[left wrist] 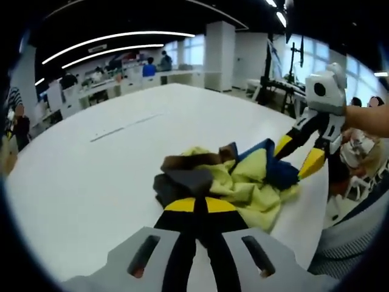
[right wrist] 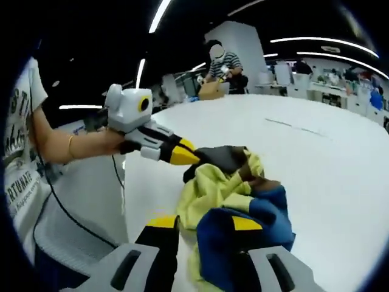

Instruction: Fold the garment on the visible template until the final outline fits inside the template.

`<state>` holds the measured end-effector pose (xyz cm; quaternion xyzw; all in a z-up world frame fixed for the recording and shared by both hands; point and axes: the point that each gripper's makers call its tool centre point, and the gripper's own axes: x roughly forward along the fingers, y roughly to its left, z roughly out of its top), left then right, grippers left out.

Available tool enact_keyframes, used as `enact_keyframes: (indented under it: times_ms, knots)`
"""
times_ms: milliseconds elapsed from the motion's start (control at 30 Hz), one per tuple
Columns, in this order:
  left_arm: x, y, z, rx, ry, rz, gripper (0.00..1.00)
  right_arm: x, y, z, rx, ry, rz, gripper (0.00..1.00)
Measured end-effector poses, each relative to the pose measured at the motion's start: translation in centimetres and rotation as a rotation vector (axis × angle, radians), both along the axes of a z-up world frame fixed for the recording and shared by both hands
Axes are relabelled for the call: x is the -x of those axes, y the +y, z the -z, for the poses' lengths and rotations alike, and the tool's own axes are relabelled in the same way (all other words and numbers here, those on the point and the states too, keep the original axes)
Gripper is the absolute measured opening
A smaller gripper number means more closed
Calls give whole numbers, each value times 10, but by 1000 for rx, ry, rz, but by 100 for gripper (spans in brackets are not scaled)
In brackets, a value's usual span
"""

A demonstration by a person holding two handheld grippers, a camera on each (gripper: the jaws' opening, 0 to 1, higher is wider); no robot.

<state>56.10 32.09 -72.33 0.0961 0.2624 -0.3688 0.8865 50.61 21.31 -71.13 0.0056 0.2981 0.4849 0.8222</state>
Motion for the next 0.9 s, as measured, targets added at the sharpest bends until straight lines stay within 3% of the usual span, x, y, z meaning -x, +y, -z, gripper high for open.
enact_keyframes:
  times_ms: [133, 300, 433, 500, 900]
  knots:
    - [1, -1, 0, -2, 2, 7, 3, -9, -14, -16, -52, 8, 53, 37]
    - [0, -2, -2, 9, 3, 7, 4, -32, -39, -15, -51, 15, 157, 34]
    - [-2, -3, -3, 5, -5, 14, 4, -49, -53, -6, -21, 6, 200, 28]
    - [-2, -4, -3, 4, -6, 17, 4, -57, -57, -3, 2, -27, 208, 24]
    - [-5, -2, 2, -3, 6, 13, 2, -68, -62, 31, 55, 47, 215, 21]
